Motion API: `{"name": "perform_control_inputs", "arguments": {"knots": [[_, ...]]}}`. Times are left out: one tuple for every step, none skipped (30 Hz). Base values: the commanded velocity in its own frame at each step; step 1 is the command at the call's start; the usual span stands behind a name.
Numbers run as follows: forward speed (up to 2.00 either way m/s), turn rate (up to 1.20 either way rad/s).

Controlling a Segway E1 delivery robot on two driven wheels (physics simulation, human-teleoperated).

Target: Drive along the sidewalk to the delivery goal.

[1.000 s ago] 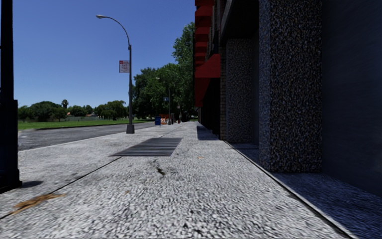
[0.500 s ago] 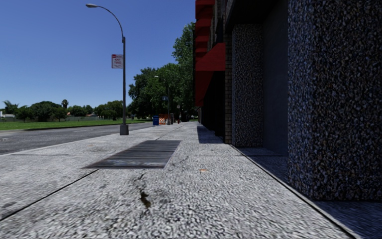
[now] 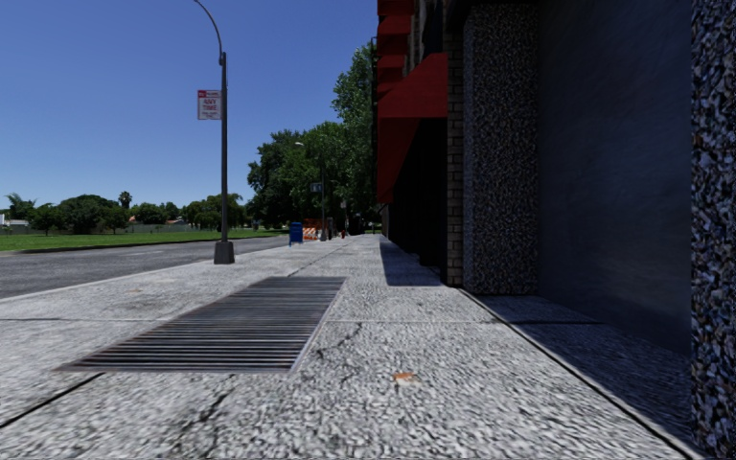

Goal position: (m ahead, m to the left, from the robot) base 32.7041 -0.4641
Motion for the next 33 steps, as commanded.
{"name": "perform_control_inputs", "arguments": {"knots": [[2.00,0.00],[2.00,0.00],[2.00,0.00],[2.00,0.00],[2.00,0.00],[2.00,0.00],[2.00,0.00],[2.00,0.00],[2.00,0.00],[2.00,0.00],[2.00,0.00],[2.00,0.00],[2.00,0.00],[2.00,0.00],[2.00,0.00],[2.00,0.00],[2.00,0.00],[2.00,0.00],[2.00,0.00],[2.00,0.00],[2.00,0.00],[2.00,0.00],[2.00,0.00],[2.00,0.00],[2.00,0.00],[2.00,0.00],[2.00,0.00],[2.00,0.00],[2.00,0.00],[2.00,0.00],[2.00,0.00],[2.00,0.00],[2.00,0.00]]}}
